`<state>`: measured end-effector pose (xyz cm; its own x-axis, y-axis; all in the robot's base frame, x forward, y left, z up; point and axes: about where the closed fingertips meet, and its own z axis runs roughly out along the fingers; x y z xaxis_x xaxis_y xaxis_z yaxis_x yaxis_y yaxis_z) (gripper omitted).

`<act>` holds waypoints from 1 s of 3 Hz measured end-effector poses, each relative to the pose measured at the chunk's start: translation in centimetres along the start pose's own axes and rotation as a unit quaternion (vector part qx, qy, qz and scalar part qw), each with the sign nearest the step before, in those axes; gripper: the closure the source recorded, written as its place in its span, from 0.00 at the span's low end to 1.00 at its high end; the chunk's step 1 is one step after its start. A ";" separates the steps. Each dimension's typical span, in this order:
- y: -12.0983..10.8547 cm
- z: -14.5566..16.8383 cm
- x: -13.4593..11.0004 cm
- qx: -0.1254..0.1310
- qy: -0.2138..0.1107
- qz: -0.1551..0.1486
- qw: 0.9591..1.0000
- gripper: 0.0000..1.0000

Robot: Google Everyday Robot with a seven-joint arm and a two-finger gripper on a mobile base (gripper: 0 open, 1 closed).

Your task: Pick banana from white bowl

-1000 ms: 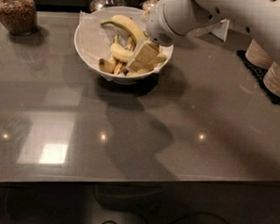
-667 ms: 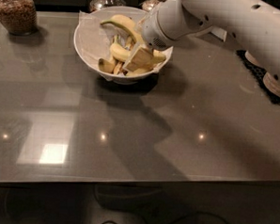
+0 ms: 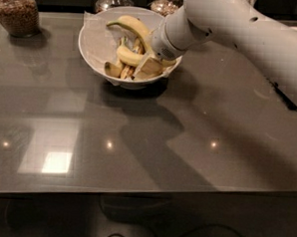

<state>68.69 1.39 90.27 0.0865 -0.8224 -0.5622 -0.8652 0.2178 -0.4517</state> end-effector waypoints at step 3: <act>-1.9 2.6 2.4 0.022 0.028 0.012 0.999 0.76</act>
Offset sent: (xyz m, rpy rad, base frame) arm 0.0435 -0.0174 -0.0265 -0.0401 -0.0221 -0.0925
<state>71.80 0.36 87.93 0.0379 -0.8443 -0.5346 -0.8435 0.2598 -0.4701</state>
